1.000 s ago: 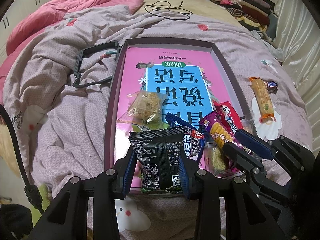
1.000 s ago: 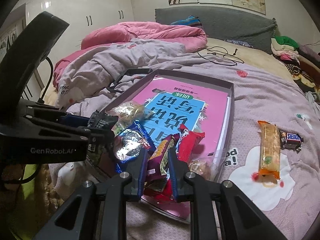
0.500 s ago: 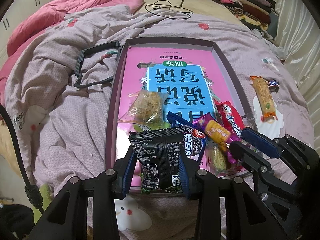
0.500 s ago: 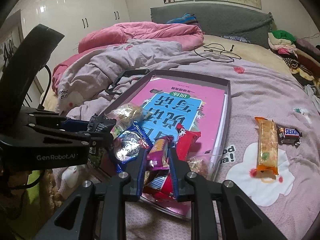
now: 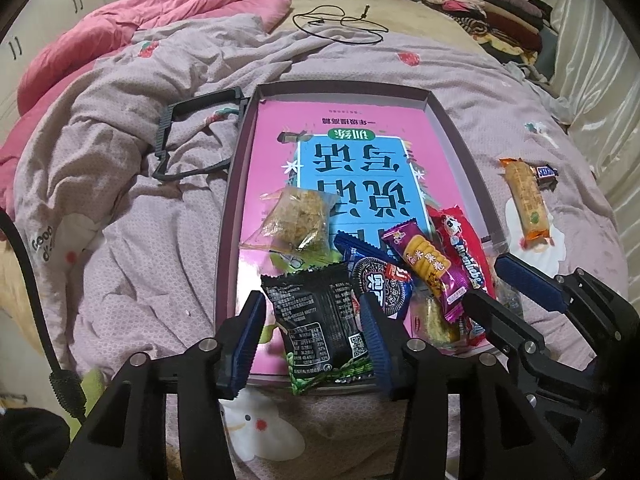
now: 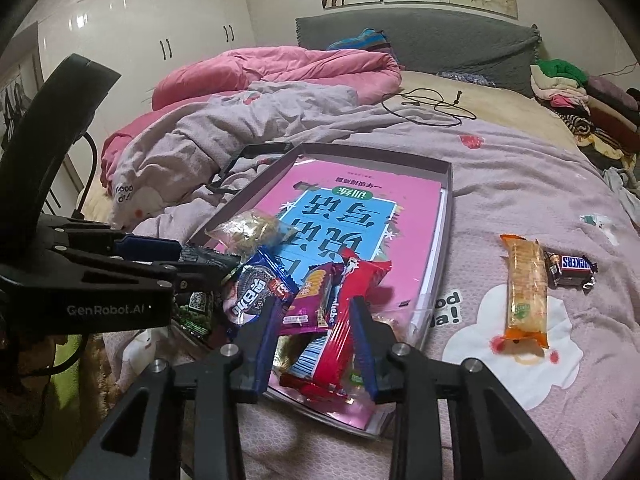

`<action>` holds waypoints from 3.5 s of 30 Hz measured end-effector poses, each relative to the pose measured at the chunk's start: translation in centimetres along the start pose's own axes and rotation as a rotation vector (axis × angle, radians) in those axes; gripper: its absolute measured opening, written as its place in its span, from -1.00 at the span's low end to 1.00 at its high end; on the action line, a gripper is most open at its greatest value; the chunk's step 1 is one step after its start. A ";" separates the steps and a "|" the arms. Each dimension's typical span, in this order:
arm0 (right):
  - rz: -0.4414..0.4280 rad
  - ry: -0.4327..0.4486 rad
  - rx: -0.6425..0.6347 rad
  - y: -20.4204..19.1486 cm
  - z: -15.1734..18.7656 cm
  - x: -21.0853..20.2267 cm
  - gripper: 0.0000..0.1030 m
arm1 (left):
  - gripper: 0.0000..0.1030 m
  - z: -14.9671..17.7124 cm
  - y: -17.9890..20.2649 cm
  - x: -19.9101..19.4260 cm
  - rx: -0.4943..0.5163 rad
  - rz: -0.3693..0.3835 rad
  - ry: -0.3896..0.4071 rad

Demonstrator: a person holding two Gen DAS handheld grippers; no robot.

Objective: Organize snacks
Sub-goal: 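Lower and release the black packet with the left tool while the right releases the purple bar, then withdraw both open tools from the tray toward the wafer pack and Snickers, then grasp the wafer pack with the left tool while the right grasps the Snickers bar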

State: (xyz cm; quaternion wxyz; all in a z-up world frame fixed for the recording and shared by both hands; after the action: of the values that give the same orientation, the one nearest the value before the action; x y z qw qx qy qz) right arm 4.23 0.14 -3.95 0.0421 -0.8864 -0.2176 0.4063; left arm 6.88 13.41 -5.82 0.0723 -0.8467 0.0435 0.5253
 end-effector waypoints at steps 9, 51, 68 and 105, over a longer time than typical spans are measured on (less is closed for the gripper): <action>0.008 0.004 0.006 0.2 0.0 -0.2 -0.27 | 0.28 -0.1 -0.1 -0.6 -0.008 -0.010 0.018; 0.098 0.204 0.162 7.9 -2.7 -6.9 0.26 | 0.51 -3.3 5.8 -5.6 0.076 -0.003 0.105; 0.150 0.258 0.263 13.0 -3.0 -8.8 0.27 | 0.51 -5.4 10.3 -5.6 0.139 0.045 0.118; 0.069 0.048 0.597 25.3 -2.2 0.1 0.44 | 0.53 -9.2 19.8 2.9 0.296 0.100 0.025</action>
State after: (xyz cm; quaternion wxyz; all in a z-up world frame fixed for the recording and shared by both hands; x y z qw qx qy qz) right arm 14.80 -22.37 -8.91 0.2920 -0.8511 -0.0575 0.4324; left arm 13.35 -7.66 -5.93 0.1697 -0.8300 0.1633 0.5056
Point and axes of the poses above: each gripper's, at about its wrist camera, not at the fingertips, and x roughly the way its jaws point, y to its right, z to its underside, the point moved 2 cm from there along x, roughly the way its jaws point, and after that the axes turned 9 degrees about x, right-handed, at the moved point
